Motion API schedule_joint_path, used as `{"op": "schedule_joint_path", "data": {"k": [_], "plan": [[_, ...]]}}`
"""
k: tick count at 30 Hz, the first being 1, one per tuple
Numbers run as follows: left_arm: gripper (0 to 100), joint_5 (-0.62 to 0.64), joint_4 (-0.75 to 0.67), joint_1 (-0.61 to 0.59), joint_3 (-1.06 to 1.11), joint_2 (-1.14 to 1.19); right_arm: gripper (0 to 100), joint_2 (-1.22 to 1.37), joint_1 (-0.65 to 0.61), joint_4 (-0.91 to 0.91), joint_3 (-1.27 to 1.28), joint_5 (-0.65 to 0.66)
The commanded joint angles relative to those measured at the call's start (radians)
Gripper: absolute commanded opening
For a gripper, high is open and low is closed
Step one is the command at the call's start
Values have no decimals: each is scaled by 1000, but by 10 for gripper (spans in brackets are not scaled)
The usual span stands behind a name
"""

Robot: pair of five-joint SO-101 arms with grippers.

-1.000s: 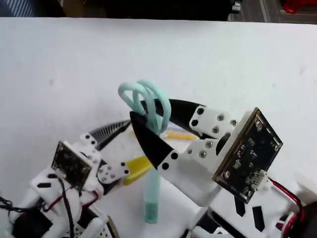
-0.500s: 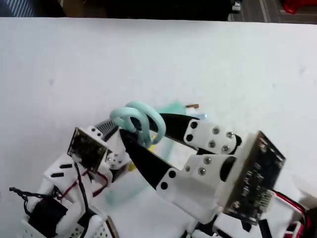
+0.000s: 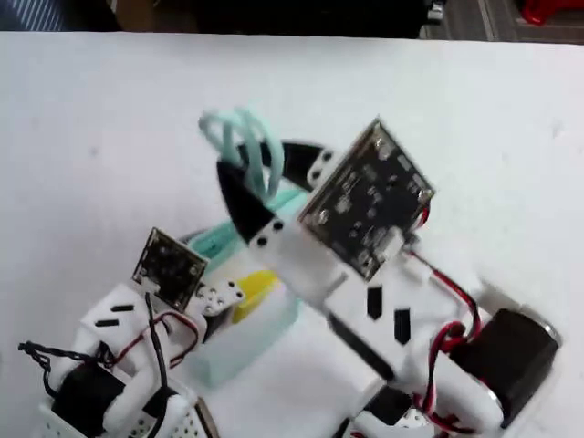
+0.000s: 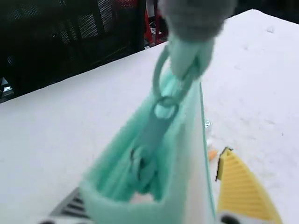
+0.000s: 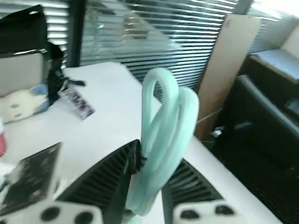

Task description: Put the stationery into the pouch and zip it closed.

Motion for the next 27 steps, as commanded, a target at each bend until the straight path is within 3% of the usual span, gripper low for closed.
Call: {"op": "schedule_joint_path", "data": {"k": [1, 6, 12, 17, 27], "plan": [[286, 9, 32, -4, -6, -15, 16, -10, 74, -116, 54, 9], [260, 8, 81, -2, 5, -191, 16, -18, 160, -189, 178, 3], [14, 3, -28, -2, 120, -269, 16, -19, 160, -159, 212, 3], [84, 3, -43, 67, 161, -266, 16, -19, 160, -159, 213, 3], [83, 3, -3, 119, 153, -266, 16, -8, 219, -165, 216, 9]]}}
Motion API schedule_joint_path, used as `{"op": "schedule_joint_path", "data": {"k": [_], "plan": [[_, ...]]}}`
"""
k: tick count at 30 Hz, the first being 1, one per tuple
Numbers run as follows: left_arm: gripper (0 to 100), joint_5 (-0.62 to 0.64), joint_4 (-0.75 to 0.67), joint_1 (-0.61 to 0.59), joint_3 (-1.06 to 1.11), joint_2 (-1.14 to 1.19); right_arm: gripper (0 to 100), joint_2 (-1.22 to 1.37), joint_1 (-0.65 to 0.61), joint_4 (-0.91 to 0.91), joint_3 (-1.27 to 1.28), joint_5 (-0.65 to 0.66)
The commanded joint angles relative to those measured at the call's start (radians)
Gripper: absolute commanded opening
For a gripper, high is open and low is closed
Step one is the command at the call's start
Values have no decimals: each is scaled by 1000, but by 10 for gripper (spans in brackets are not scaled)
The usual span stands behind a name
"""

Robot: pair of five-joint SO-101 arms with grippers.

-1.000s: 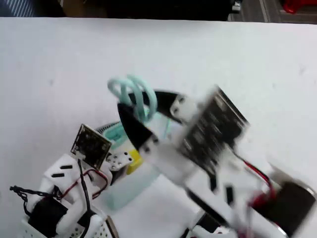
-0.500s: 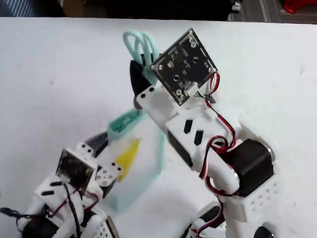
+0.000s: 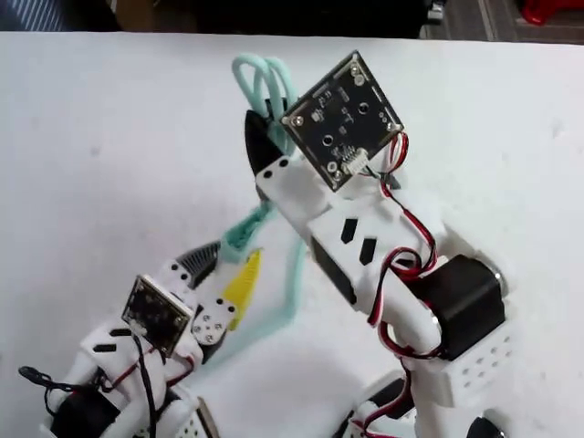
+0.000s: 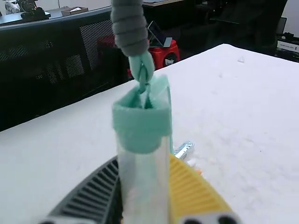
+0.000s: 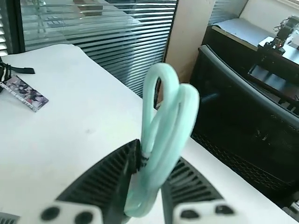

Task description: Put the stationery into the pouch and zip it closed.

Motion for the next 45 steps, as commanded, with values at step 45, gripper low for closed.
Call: {"op": "schedule_joint_path", "data": {"k": [45], "plan": [[83, 2, 144, 16, -81, -1, 16, 2, 654, -641, 661, 204]]}}
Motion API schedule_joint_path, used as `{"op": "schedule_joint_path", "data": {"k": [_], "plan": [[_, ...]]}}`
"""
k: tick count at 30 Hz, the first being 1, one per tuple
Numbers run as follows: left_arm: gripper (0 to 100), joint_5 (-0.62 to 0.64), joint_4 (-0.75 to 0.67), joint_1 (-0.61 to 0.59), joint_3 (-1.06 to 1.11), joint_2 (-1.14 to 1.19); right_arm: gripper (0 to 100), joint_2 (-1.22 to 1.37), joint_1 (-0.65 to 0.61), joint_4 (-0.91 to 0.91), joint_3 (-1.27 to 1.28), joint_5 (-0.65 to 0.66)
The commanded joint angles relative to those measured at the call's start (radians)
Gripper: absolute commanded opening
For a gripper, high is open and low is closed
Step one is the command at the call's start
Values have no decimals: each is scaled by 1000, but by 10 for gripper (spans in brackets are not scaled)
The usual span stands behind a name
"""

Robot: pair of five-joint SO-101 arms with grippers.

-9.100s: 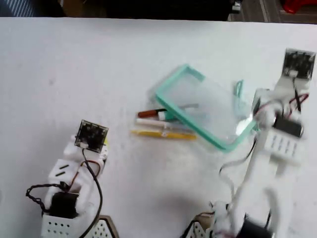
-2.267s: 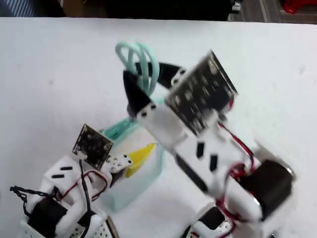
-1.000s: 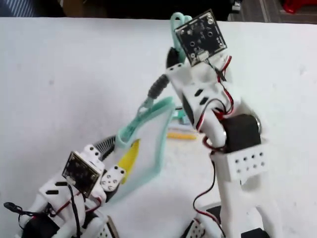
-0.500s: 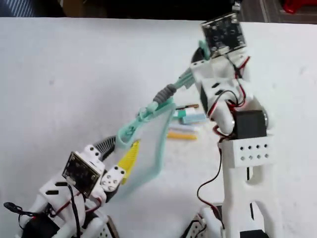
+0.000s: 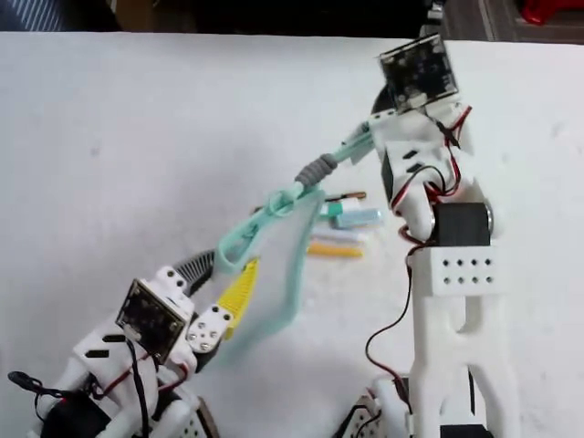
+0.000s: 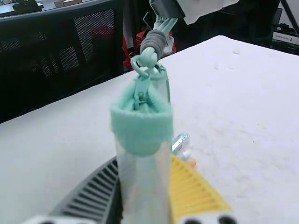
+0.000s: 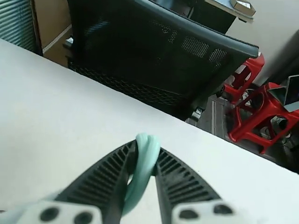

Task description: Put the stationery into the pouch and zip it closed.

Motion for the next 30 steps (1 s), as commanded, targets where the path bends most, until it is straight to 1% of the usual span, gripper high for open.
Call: {"op": "schedule_joint_path", "data": {"k": [1, 5, 11, 16, 18, 20, 21, 22, 24, 25, 26, 30], "plan": [[83, 0, 41, 7, -14, 1, 16, 1, 64, -76, 15, 49], [83, 0, 41, 7, -14, 1, 16, 10, 96, -131, 28, 48], [83, 0, 38, 7, -14, 1, 16, 114, 165, -206, 23, 46], [83, 0, 37, 7, -12, 1, 16, 125, 159, -199, 23, 46], [83, 0, 37, 7, -12, 1, 16, 96, 142, -191, 25, 20], [83, 0, 35, 7, -12, 1, 25, 47, 124, -134, 25, -35], [83, 0, 35, 7, -12, 1, 55, 13, 108, -94, 25, -55], [83, 0, 35, 7, -12, 1, 107, -27, 85, -47, 25, -66], [83, 0, 35, 7, -11, 1, 248, -114, 39, 48, 25, -66], [83, 0, 35, 7, -11, 1, 303, -163, 7, 93, 23, -64], [83, 0, 35, 7, -11, 1, 321, -217, -25, 136, 23, -64], [83, 0, 35, 7, -11, 1, 269, -443, -170, 275, 23, -3]]}}
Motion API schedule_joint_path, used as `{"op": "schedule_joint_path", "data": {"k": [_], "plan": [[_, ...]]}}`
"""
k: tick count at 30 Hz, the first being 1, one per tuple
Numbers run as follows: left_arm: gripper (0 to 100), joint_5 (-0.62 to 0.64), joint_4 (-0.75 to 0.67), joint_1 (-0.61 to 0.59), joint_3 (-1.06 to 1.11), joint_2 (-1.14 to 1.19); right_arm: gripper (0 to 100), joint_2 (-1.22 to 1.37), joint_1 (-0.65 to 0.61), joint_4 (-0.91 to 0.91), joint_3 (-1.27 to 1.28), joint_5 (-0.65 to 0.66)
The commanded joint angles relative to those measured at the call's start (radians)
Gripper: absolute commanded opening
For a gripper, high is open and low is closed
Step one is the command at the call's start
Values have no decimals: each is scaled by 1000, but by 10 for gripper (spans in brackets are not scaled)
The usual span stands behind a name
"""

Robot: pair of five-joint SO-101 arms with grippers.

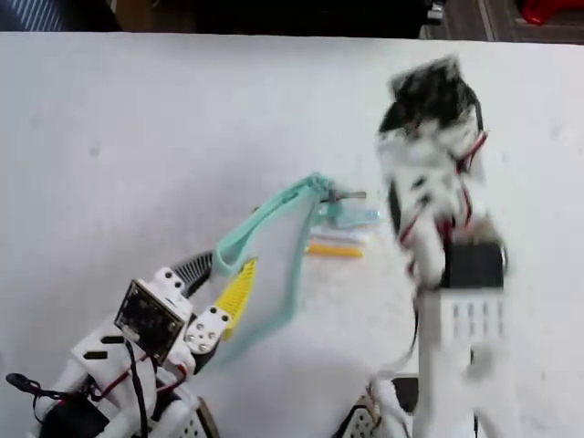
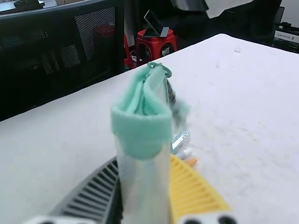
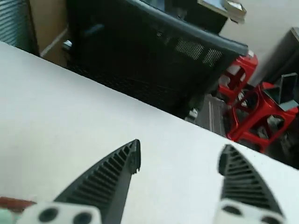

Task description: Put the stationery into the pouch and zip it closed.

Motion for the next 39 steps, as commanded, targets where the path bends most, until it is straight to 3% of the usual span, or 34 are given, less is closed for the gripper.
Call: {"op": "schedule_joint_path", "data": {"k": [1, 7, 11, 16, 19, 27, 33, 35, 39], "plan": [[83, 0, 21, 10, -9, 1, 263, -217, -130, 119, -20, 38], [83, 0, 9, 8, -9, 1, 259, -286, -213, 305, -103, 0], [83, 0, -127, -15, 32, 1, 259, -173, -213, 378, -109, -2], [28, 3, -448, -223, 164, 1, 259, -122, -211, 407, -118, -2], [21, 8, -534, -329, 238, 1, 258, -113, -209, 407, -112, -2], [22, 8, -466, -358, 201, 1, 258, 12, -82, 344, 44, -2], [26, 0, -255, -321, 123, 1, 258, 108, -65, 352, 63, 8], [69, 0, -210, -318, 121, 1, 258, 133, -67, 348, 63, 8], [247, 3, -133, -326, 114, 1, 258, 211, -67, 344, 58, 8]]}}
